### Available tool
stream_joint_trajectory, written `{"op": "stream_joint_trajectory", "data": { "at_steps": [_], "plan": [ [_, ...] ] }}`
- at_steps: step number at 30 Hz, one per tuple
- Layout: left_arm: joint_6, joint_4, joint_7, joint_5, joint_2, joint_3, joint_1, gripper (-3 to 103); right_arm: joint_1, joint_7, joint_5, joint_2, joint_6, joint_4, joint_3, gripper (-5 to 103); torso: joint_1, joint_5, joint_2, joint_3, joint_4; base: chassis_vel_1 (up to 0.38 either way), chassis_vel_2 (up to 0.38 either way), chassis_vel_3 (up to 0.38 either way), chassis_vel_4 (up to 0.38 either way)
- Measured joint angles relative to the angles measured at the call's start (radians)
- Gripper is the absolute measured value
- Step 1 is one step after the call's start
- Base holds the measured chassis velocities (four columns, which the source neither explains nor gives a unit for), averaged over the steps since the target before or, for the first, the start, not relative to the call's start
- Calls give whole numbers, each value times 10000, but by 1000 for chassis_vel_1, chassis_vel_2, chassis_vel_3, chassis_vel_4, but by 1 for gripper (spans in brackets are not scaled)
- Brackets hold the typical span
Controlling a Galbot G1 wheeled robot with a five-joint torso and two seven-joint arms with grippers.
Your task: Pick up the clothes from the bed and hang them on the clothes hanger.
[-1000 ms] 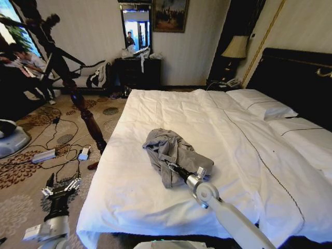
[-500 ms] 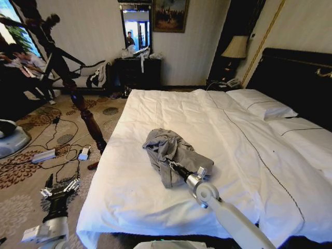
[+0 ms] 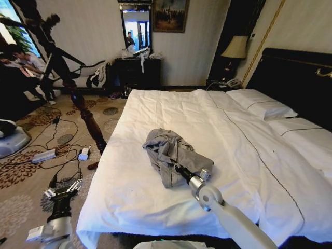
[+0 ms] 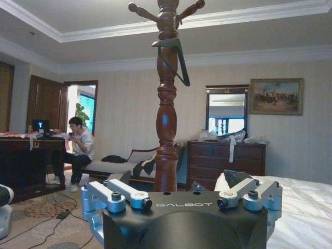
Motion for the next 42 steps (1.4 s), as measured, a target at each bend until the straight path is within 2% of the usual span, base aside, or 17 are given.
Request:
{"op": "stream_joint_trajectory", "data": {
  "at_steps": [1,2,5,6,8,9,12,13,14,18,19,21,22,23,27,34,42],
  "plan": [
    [0,0,-3,0,4,0,0,100,-18,-139,-110,-18,121,-89,36,14,1,0,0,0,0,0,0,0,0],
    [0,0,-5,0,10,-2,-1,100,-47,-371,-178,-50,236,-181,98,14,0,-1,0,0,0,0,0,0,0],
    [0,10,-18,-29,33,-32,-1,100,-150,-1212,-209,-191,471,-405,298,30,1,-1,0,0,0,0,0,0,0],
    [0,10,-18,-29,33,-32,-1,100,-150,-1212,-209,-191,471,-405,298,30,1,-1,0,0,0,0,0,0,0],
    [-1,22,-25,-38,35,-31,-13,100,-216,-1705,-169,-275,500,-554,403,41,2,-1,0,0,0,0,0,0,0],
    [-1,22,-25,-38,35,-31,-13,100,-216,-1705,-169,-275,500,-554,403,41,2,-1,0,0,0,0,0,0,0],
    [-3,45,-32,-39,31,8,-57,100,-235,-2719,-295,-329,760,-1057,467,57,1,-1,0,0,0,0,0,0,0],
    [-2,53,-33,-39,29,16,-63,100,-221,-2925,-402,-332,807,-1194,473,57,2,-1,0,0,0,0,0,0,0],
    [-2,53,-33,-39,29,16,-63,100,-221,-2925,-402,-332,807,-1194,473,57,2,-1,0,0,0,0,0,0,0],
    [-5,127,-37,-45,25,26,-102,100,-99,-3235,-1000,-330,878,-1502,393,79,2,-2,0,0,1,0,0,0,0],
    [-5,127,-37,-45,25,26,-102,100,-99,-3235,-1000,-330,878,-1502,393,79,2,-2,0,0,1,0,0,0,0],
    [-8,160,-40,-73,25,18,-121,100,-42,-3237,-1324,-315,943,-1571,296,90,1,-2,0,0,1,0,0,0,0],
    [-8,160,-40,-73,25,18,-121,100,-42,-3237,-1324,-315,943,-1571,296,90,1,-2,0,0,1,0,0,0,0],
    [-10,176,-41,-93,25,4,-135,100,-9,-3231,-1484,-305,971,-1605,239,95,2,-2,0,0,0,0,0,0,0],
    [-12,233,-52,-157,28,-41,-184,100,117,-3194,-1977,-267,1152,-1681,82,100,2,-2,0,0,0,0,0,0,0],
    [-13,326,-67,-172,15,-24,-260,100,438,-3136,-2911,-135,1564,-1892,-210,100,2,-3,0,0,0,0,0,0,0],
    [-14,327,-80,-173,17,-19,-241,100,706,-3115,-2866,-74,1578,-2109,-464,100,2,-3,0,0,0,0,0,0,0]
  ]
}}
